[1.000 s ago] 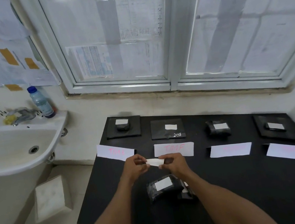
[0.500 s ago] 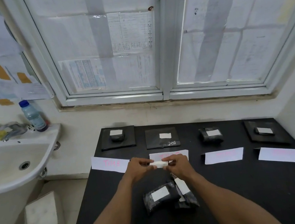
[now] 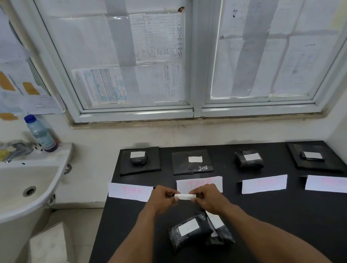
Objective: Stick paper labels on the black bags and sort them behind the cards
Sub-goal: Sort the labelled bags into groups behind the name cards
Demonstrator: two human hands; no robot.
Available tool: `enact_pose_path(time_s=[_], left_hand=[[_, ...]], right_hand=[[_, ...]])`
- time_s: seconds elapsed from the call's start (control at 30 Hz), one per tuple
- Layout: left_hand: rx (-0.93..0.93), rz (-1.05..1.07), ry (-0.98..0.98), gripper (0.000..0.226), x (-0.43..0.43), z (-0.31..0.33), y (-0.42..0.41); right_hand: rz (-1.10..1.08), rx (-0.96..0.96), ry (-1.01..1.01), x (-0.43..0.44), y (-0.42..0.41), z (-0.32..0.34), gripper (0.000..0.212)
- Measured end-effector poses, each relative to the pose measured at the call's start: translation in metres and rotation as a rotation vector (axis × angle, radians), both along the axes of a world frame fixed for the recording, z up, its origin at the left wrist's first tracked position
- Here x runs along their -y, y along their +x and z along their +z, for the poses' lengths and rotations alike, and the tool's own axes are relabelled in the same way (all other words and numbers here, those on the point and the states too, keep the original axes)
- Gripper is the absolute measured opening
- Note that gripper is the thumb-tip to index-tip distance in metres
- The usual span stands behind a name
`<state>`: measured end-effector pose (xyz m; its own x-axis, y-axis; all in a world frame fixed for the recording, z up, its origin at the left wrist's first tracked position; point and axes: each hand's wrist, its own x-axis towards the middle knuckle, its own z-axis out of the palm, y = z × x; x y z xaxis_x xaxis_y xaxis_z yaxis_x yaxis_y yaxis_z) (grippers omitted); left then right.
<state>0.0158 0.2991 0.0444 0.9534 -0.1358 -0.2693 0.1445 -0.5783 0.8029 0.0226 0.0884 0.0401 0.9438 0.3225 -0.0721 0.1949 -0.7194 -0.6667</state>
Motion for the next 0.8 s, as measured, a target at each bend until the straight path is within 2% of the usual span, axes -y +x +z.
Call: enact_pose_path(time_s=[0.2, 0.37, 0.67, 0.8], left_hand=[[-0.006, 0.026, -0.04, 0.024, 0.002, 0.001, 0.005], [-0.016, -0.043, -0.016, 0.027, 0.009, -0.002, 0.017], [-0.047, -0.072, 0.045, 0.026, 0.036, -0.019, 0.073], [-0.08, -0.052, 0.021, 0.026, 0.042, -0.025, 0.107]], right_hand=[[-0.02, -0.002, 0.075, -0.004, 0.002, 0.001, 0.042], [-0.04, 0.016, 0.016, 0.001, 0.01, -0.003, 0.022], [-0.063, -0.098, -0.027, 0.028, 0.058, -0.019, 0.02], [-0.055, -0.12, -0.032, 0.036, 0.098, -0.029, 0.026]])
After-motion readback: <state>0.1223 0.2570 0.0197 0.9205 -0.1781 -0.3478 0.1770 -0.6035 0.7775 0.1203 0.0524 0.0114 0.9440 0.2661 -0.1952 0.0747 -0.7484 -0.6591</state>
